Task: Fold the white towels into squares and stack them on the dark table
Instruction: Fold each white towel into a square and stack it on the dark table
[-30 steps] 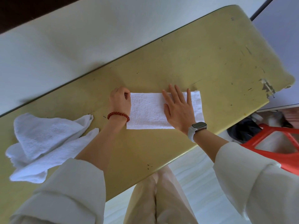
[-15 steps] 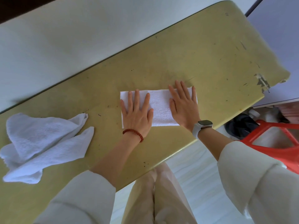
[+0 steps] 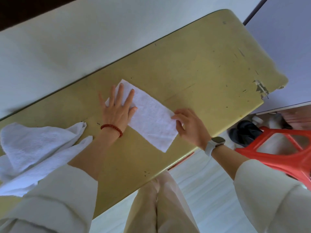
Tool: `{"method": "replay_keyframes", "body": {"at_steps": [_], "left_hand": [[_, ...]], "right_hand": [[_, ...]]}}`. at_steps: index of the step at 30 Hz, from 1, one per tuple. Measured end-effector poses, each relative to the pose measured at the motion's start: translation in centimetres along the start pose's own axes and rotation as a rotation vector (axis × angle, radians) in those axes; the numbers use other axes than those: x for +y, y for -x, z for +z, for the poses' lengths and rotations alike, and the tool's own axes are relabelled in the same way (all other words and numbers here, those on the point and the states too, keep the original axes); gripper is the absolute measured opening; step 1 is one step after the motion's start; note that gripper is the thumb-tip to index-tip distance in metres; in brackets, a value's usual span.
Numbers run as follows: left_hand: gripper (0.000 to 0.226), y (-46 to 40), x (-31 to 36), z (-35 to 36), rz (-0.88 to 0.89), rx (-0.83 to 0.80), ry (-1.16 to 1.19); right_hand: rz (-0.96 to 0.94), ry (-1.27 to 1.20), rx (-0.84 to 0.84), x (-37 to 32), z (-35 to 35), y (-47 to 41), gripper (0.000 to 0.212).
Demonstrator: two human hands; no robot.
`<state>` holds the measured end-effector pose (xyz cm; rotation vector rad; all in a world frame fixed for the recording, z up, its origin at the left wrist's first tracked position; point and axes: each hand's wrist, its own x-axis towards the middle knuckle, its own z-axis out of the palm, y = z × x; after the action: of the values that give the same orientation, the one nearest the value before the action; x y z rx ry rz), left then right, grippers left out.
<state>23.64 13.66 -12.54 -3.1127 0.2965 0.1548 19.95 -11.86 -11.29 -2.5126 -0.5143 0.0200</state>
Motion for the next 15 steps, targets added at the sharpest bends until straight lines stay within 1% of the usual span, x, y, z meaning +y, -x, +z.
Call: {"method": "replay_keyframes", "body": {"at_steps": [3, 6, 8, 9, 11, 12, 13, 15], "left_hand": [[0.061, -0.4, -0.9, -0.6, -0.049, 0.148, -0.053], [0.049, 1.2, 0.3, -1.2, -0.018, 0.292, -0.039], [0.038, 3.3, 2.0, -1.2, 0.023, 0.333, 0.075], [0.031, 4.5, 2.9, -1.0, 0.050, 0.330, 0.160], [0.012, 6.8, 4.3, -0.7, 0.136, 0.297, 0.311], [0.008, 7.7, 4.8, -0.4, 0.172, 0.274, 0.352], [0.016, 8.4, 5.1, -0.1, 0.186, 0.240, 0.361], [0.029, 9.4, 5.4, 0.4, 0.145, 0.190, 0.330]], "right_hand": [[-0.077, -0.054, -0.107, -1.1, 0.5, 1.3, 0.030], [-0.134, -0.046, -0.173, -0.9, 0.4, 1.6, 0.028], [-0.183, -0.029, -0.211, -0.6, 0.0, 1.6, 0.023], [-0.212, -0.019, -0.229, -0.4, -0.1, 1.6, 0.021], [-0.248, -0.002, -0.253, 0.0, -0.1, 1.8, 0.024], [-0.244, 0.001, -0.259, 0.0, 0.1, 1.8, 0.025], [-0.235, 0.004, -0.258, 0.1, 0.3, 1.8, 0.026], [-0.219, 0.012, -0.252, 0.0, 0.6, 1.8, 0.022]]}}
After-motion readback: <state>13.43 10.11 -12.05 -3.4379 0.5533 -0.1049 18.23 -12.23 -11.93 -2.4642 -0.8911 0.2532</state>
